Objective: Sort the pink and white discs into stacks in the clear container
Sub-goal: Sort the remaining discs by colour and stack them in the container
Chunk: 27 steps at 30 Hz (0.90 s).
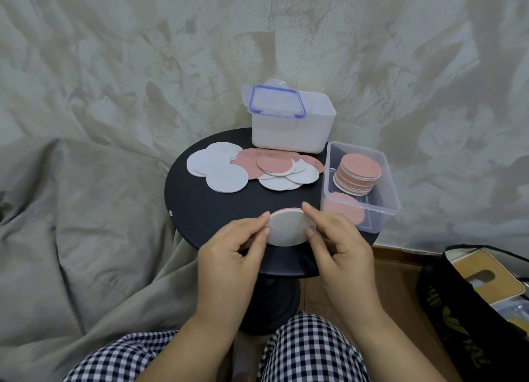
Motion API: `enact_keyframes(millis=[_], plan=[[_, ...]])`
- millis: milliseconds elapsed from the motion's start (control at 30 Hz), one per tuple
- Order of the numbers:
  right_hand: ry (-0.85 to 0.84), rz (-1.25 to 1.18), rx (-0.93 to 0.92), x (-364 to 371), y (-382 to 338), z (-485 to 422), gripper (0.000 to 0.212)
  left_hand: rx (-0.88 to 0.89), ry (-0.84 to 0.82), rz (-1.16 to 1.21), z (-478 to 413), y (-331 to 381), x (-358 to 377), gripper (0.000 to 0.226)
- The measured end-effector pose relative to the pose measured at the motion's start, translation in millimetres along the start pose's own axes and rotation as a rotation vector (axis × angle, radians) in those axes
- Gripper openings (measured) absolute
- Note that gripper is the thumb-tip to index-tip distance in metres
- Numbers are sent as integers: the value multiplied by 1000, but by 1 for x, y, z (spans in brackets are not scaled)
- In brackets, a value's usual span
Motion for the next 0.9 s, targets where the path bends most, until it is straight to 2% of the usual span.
enact_keyframes(millis=[133,400,600,667,733,900], plan=[[30,-25,14,-3,-3,0,40,34,33,43,-1,3,-3,22],[24,-95,95,-4,-3,1,46,-30,-15,55,0,0,0,29],[-44,-315,301,-39,-4,-31,36,-120,-69,182,-12,9,11,20],[-38,-370,344,-66,-2,-54,35,-116,-135,157,-19,13,20,21],[-60,-302,367,-92,3,-79,33,-86,-249,83,-26,16,33,28],[-309,-79,547,-113,23,-119,27,-16,-466,-44,-40,23,67,48]])
Point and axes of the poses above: each hand's wrist, its own z-axis away from the middle knuckle, its own x-axis out of the palm, y = z × x, the point moved 3 cm from there along -z, towards the middle knuckle, and after that the axes turned 7 degrees about -z, right-handed, at the moved point
